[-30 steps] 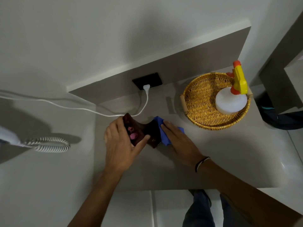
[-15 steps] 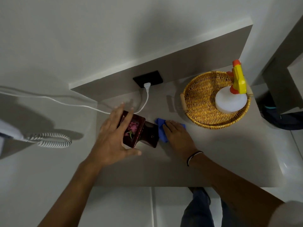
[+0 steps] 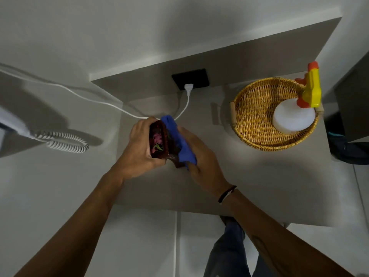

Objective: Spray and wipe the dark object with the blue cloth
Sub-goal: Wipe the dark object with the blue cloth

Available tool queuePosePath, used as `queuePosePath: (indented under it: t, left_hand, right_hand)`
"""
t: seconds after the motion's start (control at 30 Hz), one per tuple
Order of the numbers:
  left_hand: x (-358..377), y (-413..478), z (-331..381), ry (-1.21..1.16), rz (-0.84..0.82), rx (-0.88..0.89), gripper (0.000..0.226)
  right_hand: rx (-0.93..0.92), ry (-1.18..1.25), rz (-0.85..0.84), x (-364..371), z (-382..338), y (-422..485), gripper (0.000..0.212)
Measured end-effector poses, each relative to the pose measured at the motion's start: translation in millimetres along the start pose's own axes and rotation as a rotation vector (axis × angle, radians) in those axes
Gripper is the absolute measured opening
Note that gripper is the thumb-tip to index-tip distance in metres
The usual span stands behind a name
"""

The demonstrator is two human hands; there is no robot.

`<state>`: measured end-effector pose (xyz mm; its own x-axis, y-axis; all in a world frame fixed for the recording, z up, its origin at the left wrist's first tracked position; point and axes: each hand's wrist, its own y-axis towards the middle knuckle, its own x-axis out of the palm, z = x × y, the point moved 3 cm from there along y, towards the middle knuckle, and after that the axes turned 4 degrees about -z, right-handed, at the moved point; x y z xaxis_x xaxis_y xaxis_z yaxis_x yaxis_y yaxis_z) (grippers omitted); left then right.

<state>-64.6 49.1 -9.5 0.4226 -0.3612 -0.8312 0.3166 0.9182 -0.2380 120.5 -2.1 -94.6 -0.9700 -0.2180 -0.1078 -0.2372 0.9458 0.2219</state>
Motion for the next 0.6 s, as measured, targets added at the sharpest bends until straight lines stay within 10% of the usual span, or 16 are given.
queuePosePath:
  t: [0.27, 0.47, 0.6]
  left_hand:
    - [-2, -12, 2, -0.040, -0.010, -0.031, 0.104]
    - [-6, -6, 2, -0.096, -0.002, -0.031, 0.106]
    - [-6, -11, 1, -0.150, 0.030, -0.059, 0.102]
  right_hand:
    - [0.230, -0.392, -0.259, 1, 58, -21, 0.078]
    - [-0.033, -0.046, -0.090, 52, -18, 4, 0.084]
    - [-0.062, -0.480, -0.204, 28, 31, -11, 0.086]
